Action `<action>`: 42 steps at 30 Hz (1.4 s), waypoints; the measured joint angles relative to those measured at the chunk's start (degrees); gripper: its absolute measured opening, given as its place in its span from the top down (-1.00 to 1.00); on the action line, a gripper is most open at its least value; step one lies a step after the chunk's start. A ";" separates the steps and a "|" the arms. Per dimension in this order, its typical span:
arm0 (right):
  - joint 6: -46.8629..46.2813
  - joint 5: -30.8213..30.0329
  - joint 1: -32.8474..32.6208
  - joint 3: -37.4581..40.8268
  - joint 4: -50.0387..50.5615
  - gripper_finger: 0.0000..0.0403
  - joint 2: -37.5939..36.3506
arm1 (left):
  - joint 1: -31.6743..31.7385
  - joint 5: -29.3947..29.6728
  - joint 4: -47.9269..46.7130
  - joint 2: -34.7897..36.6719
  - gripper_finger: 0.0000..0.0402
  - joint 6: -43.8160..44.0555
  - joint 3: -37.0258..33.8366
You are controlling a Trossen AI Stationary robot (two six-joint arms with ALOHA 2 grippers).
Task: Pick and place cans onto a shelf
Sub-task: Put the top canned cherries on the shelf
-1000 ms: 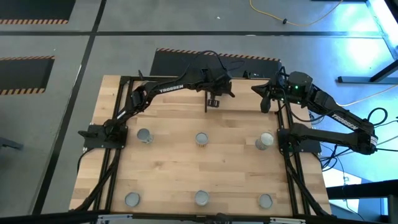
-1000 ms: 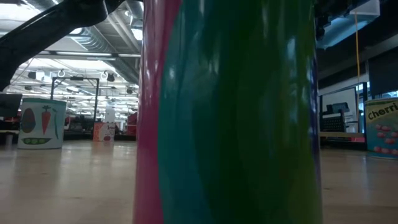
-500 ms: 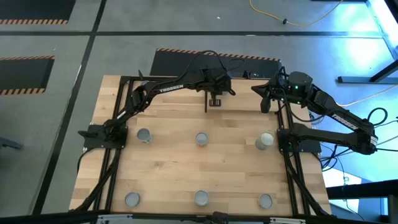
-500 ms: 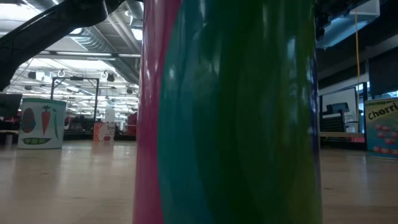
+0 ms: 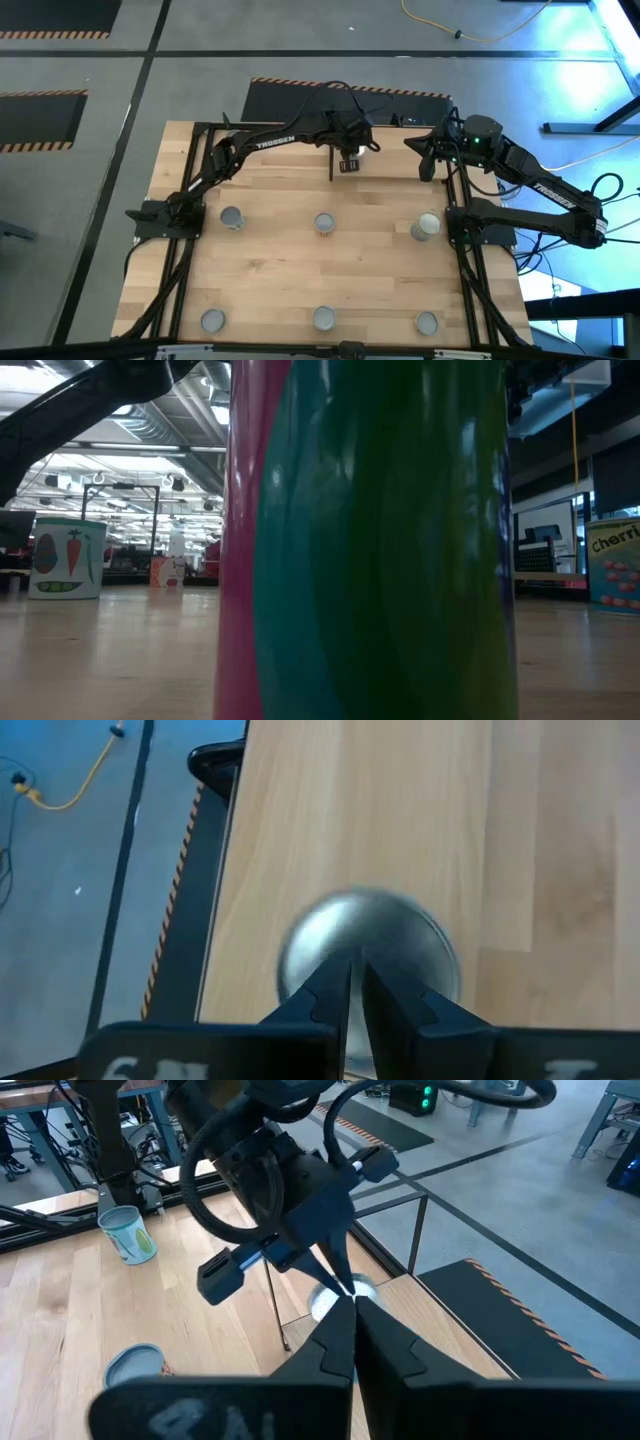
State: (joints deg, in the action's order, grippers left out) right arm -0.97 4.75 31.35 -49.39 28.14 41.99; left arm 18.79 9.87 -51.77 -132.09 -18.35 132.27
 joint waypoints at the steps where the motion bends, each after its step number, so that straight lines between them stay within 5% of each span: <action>1: 0.02 0.00 -0.01 0.00 0.00 0.96 -0.02 | -0.04 -0.05 -0.06 0.00 0.88 -0.02 0.00; 15: 0.00 3.80 -0.02 0.00 0.01 0.96 0.00 | -0.72 3.83 0.61 0.62 0.88 -1.70 0.93; 28: -0.04 3.96 -0.06 0.00 -0.09 0.98 1.03 | -3.06 4.84 1.54 13.56 0.87 -0.95 2.80; 42: 3.01 7.71 -0.55 -13.29 5.57 0.99 18.81 | -3.38 11.76 -1.38 25.79 0.87 5.01 2.78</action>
State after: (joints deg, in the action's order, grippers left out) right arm 2.04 12.46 30.80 -62.68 33.71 60.80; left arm 15.41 21.63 -53.15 -106.30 -13.34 135.04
